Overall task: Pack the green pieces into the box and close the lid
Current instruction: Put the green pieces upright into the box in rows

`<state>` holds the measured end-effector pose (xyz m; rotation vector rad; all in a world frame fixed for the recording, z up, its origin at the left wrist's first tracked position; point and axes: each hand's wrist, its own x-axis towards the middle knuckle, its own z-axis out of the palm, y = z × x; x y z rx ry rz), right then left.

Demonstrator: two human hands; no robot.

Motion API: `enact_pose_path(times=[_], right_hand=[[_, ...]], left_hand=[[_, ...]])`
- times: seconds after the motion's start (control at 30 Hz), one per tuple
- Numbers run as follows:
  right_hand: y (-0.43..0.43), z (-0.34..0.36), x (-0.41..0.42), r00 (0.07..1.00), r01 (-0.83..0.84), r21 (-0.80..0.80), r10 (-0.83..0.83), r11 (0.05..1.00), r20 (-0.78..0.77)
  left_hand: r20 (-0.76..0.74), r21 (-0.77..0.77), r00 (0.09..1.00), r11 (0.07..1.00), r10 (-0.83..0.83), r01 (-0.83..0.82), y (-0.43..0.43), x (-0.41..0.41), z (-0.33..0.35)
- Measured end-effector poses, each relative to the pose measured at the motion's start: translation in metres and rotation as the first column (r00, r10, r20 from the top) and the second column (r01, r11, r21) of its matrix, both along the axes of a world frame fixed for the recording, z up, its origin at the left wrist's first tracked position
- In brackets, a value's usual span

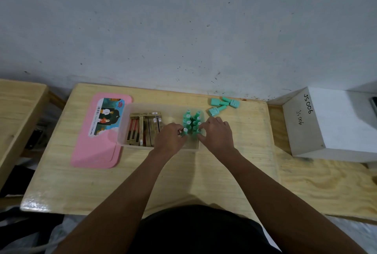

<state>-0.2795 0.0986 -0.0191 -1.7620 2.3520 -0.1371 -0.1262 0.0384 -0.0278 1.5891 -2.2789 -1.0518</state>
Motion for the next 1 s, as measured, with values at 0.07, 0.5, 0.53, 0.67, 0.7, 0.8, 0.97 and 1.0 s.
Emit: enact_pose_path(times=[0.07, 0.5, 0.53, 0.67, 0.7, 0.8, 0.97, 1.0], right_hand=[[0.0, 0.0, -0.001, 1.0, -0.001, 0.0, 0.001, 1.0, 0.009], [0.003, 0.001, -0.007, 0.997, -0.023, -0.023, 0.025, 0.999, 0.079], [0.004, 0.001, -0.007, 0.997, -0.017, -0.024, 0.018, 1.0, 0.081], [0.004, 0.002, -0.007, 0.996, -0.017, -0.023, 0.019, 1.0, 0.092], [0.004, 0.001, -0.007, 0.995, -0.009, -0.022, 0.011, 1.0, 0.097], [0.005, 0.0, -0.007, 0.993, 0.026, -0.021, -0.023, 0.999, 0.12], [0.008, -0.001, -0.005, 0.989, 0.05, -0.036, -0.044, 0.998, 0.14], [0.009, -0.001, -0.005, 0.988, 0.049, -0.042, -0.043, 0.998, 0.147]], left_hand=[[0.011, -0.012, 1.0, 1.0, -0.007, 0.008, 0.0, -0.002, -0.003], [-0.06, 0.04, 0.997, 0.998, 0.057, -0.055, 0.004, -0.009, -0.014], [-0.061, 0.042, 0.996, 0.997, 0.06, -0.058, 0.005, -0.01, -0.014], [-0.066, 0.032, 0.995, 0.997, 0.077, -0.075, 0.004, -0.011, -0.015], [-0.066, 0.027, 0.994, 0.996, 0.084, -0.082, 0.005, -0.011, -0.015], [-0.069, 0.014, 0.993, 0.996, 0.091, -0.09, 0.006, -0.012, -0.015], [-0.066, 0.024, 0.994, 0.996, 0.092, -0.091, 0.006, -0.012, -0.014], [-0.064, 0.028, 0.994, 0.996, 0.092, -0.09, 0.006, -0.012, -0.015]])
